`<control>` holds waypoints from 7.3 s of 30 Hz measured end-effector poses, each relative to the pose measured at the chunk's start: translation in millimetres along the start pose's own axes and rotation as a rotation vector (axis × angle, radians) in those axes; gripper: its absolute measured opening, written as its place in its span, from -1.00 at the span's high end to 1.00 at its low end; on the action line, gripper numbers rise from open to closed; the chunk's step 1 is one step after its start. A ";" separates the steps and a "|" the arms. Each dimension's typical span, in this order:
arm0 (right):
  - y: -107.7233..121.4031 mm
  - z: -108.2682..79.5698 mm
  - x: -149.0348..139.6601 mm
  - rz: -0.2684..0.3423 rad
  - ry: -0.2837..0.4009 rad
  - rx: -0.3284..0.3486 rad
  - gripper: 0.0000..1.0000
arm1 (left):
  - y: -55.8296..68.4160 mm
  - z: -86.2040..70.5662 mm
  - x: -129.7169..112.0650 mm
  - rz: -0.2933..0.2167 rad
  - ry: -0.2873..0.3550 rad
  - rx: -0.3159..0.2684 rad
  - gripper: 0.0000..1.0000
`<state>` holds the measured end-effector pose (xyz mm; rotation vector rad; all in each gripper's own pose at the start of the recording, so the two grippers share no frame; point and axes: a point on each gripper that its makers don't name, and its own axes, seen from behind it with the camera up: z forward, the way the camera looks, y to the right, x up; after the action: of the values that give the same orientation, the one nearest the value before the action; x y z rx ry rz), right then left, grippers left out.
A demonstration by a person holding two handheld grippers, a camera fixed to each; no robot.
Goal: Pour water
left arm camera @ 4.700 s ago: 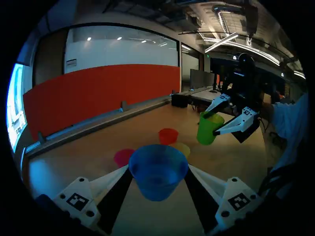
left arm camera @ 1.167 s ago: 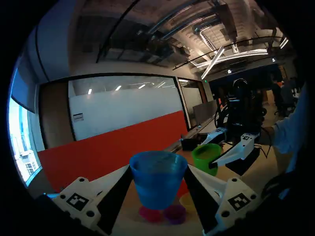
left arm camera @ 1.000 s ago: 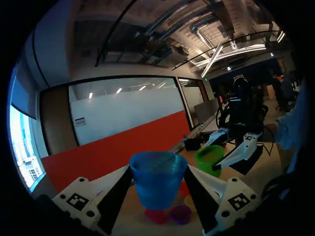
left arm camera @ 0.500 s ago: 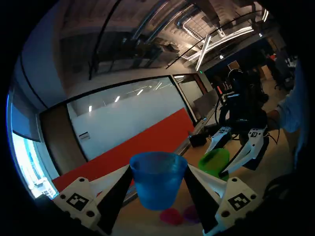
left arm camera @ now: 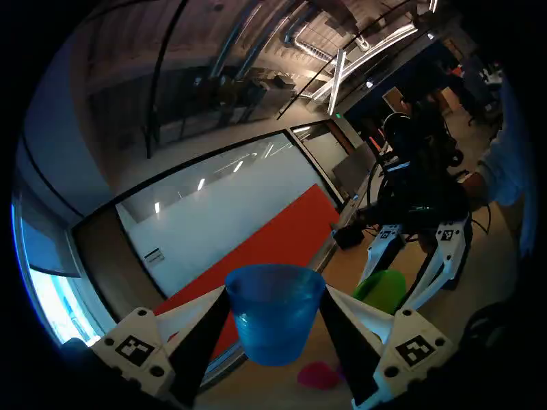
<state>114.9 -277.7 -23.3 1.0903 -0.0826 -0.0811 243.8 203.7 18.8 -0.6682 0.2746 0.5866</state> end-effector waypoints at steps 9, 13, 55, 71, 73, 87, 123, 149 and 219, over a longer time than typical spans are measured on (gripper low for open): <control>-12.9 7.9 -3.4 0.001 -0.005 0.033 -0.84 | 0.2 0.0 5.9 0.090 0.000 0.004 -0.73; -18.2 10.3 -3.6 0.001 -0.006 0.046 -0.84 | 2.2 0.1 9.0 0.136 0.000 0.005 -0.73; -27.6 12.9 -2.6 -0.003 0.004 0.072 -0.83 | -0.4 8.4 28.3 0.514 0.006 0.031 -0.73; -26.6 13.1 0.2 -0.008 0.017 0.070 -0.82 | -5.6 4.3 42.1 0.606 0.017 0.051 -0.73; -26.7 12.8 0.4 -0.008 0.017 0.071 -0.82 | -5.5 4.0 43.5 0.617 0.017 0.052 -0.73; -23.8 12.3 0.8 -0.012 0.022 0.065 -0.82 | -6.0 3.9 52.1 0.698 0.021 0.062 -0.73; -18.7 6.6 6.0 -0.012 0.039 0.049 -0.82 | 8.0 15.1 62.8 0.950 0.034 0.055 -0.73; -17.9 3.1 12.2 -0.017 0.055 0.035 -0.81 | 10.4 17.1 63.0 0.912 0.026 0.055 -0.73; 34.2 -65.6 28.0 -0.004 0.032 -0.133 -0.82 | 12.0 -19.7 -73.6 -0.568 -0.130 -0.008 -0.74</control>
<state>150.6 -207.1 -22.3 0.9589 -0.0450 -0.0720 176.4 167.5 28.7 -0.6754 -0.0446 0.0854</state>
